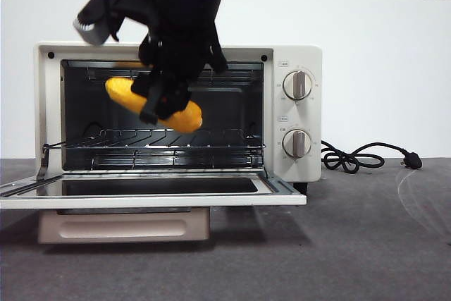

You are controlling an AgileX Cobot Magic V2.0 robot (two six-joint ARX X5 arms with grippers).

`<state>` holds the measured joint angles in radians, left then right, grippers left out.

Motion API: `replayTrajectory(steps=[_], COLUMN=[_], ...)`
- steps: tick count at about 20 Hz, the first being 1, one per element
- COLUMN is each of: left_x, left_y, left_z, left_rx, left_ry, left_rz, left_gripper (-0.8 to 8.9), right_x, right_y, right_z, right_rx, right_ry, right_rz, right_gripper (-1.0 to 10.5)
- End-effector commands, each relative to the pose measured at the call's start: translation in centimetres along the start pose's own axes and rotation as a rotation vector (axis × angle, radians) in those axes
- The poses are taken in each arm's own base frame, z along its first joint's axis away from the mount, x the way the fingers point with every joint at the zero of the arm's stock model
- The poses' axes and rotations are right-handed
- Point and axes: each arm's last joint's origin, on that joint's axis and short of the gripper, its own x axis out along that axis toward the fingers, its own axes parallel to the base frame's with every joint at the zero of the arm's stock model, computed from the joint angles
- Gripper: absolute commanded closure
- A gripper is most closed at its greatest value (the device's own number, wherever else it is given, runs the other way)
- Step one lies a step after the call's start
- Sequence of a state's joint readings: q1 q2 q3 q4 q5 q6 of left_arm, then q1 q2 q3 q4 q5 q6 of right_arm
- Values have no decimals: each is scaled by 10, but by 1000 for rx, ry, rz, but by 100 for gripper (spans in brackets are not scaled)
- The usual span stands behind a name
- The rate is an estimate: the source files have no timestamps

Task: Take the corn from the table,put the corn in the oven

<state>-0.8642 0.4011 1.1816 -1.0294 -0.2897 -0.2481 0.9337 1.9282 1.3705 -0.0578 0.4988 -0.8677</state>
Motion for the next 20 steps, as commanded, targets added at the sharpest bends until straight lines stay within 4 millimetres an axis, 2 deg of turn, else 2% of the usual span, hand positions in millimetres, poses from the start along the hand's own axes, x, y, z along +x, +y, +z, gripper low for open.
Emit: replayTrajectory(steps=[1,4,6,15,20], left_x=[-1,-1,-1,-1,-1], left_y=[0,0,0,0,1], left_z=[0,0,0,0,0], left_rx=[0,1,6,18,37], left_ry=[-1,-1,-1,-1,-6], left_rz=[6,6,6,6,24], left_gripper=[819,819,819,819,819], right_x=[10,12,12,9,-1], right_y=[7,9,9,11,18], right_z=[-3,-3,-3,-1,10], right_rx=[-34,-7,25,65,94], right_ry=[19,20,24,46,50], right_rz=[13,17,15,-10,-39], right_gripper=[854,659,591,596,600])
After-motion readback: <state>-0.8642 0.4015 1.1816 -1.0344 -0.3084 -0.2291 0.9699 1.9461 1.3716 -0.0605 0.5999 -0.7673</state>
